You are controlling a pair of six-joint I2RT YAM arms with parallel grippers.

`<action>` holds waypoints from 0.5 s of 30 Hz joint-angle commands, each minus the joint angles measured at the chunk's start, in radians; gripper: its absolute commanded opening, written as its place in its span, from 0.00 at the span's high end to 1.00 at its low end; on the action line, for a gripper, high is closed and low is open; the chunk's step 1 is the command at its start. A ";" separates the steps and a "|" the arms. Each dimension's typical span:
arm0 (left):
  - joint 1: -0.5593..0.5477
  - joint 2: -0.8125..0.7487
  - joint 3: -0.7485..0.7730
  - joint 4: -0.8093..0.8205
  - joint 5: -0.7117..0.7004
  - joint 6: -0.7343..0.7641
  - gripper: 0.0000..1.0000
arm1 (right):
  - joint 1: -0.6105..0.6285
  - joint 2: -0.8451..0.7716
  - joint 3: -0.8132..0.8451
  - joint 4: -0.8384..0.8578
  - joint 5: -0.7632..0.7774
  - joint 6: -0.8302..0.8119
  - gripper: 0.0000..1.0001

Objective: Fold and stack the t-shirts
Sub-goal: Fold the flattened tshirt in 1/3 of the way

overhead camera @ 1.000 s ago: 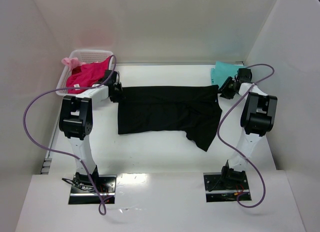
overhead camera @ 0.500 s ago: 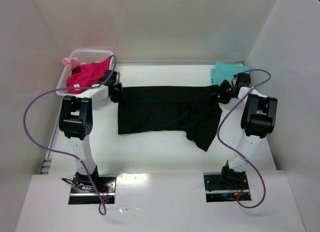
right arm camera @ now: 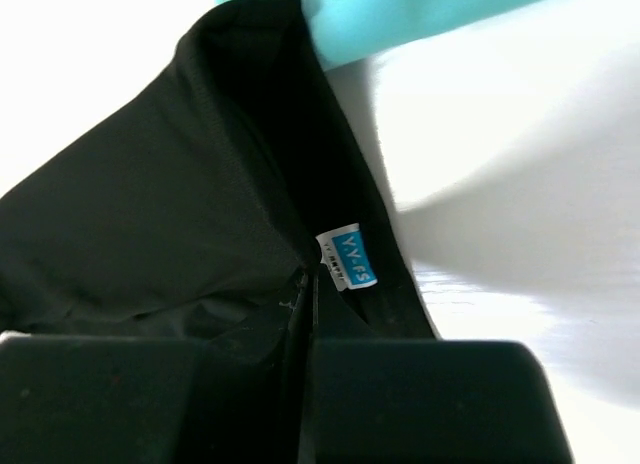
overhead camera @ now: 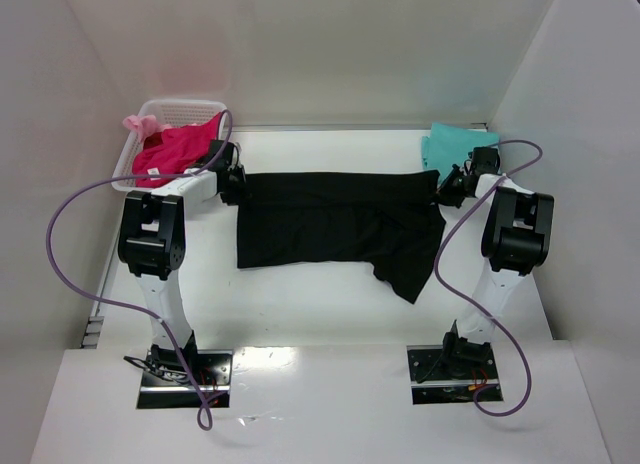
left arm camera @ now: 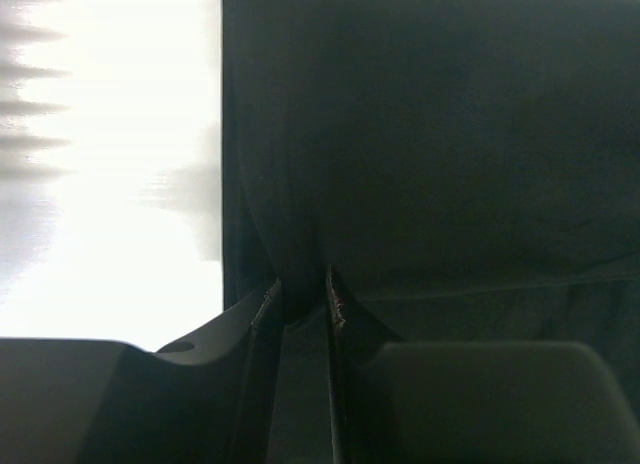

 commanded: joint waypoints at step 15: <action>-0.001 -0.016 0.026 0.006 0.053 0.030 0.70 | -0.020 -0.065 0.067 -0.030 0.044 -0.042 0.41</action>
